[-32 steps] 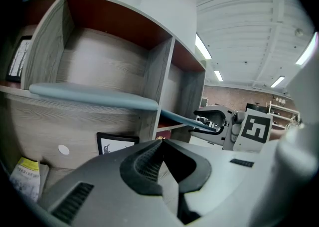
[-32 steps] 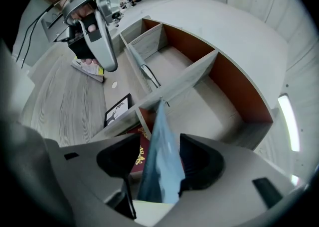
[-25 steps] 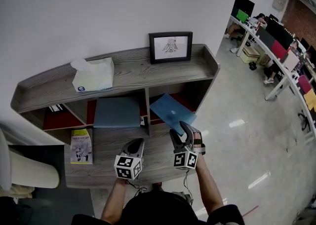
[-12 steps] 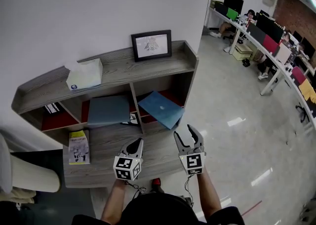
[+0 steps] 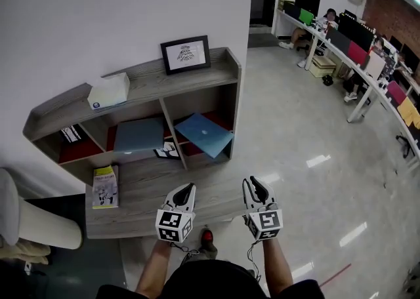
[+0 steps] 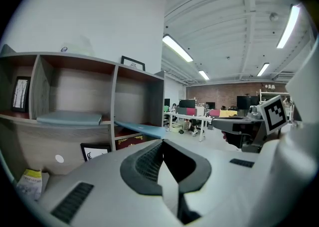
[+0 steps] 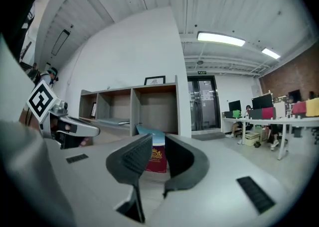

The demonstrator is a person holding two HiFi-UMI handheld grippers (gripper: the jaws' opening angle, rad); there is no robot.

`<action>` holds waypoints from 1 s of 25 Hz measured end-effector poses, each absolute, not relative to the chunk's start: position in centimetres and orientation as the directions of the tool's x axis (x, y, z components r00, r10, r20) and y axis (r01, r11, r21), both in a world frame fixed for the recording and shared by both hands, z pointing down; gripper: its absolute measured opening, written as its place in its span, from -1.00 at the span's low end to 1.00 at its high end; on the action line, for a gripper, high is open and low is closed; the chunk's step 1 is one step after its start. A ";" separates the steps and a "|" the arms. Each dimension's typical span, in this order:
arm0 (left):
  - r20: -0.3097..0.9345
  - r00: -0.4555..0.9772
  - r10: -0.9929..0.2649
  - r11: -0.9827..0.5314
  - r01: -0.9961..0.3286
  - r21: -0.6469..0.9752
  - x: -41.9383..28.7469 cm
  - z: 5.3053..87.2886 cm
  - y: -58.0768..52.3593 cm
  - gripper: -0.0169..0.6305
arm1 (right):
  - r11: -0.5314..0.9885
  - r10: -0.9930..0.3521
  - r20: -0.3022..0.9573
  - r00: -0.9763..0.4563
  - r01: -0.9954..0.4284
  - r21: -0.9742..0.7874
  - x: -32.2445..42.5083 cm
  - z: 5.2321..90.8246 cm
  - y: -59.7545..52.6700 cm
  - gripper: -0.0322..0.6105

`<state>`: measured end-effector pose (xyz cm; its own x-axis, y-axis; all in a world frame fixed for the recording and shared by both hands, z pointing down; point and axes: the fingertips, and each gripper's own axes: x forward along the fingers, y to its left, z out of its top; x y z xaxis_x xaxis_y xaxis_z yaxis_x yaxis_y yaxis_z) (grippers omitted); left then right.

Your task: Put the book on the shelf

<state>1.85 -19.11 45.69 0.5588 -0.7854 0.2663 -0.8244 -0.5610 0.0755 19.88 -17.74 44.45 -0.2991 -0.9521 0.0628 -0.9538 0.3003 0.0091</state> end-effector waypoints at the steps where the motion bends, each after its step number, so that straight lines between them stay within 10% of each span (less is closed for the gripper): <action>1: 0.264 0.561 -0.785 -0.563 -0.823 0.073 2.3 45.6 -18.3 -0.92 | 0.301 -0.951 0.065 -0.301 -0.954 -0.002 20.2 44.6 -16.8 -0.61; 25: 0.253 0.561 -0.788 -0.563 -0.823 0.072 5.2 46.2 -3.8 -0.92 | 0.311 -0.942 0.117 -0.313 -0.950 -0.035 21.8 47.5 -0.7 -0.78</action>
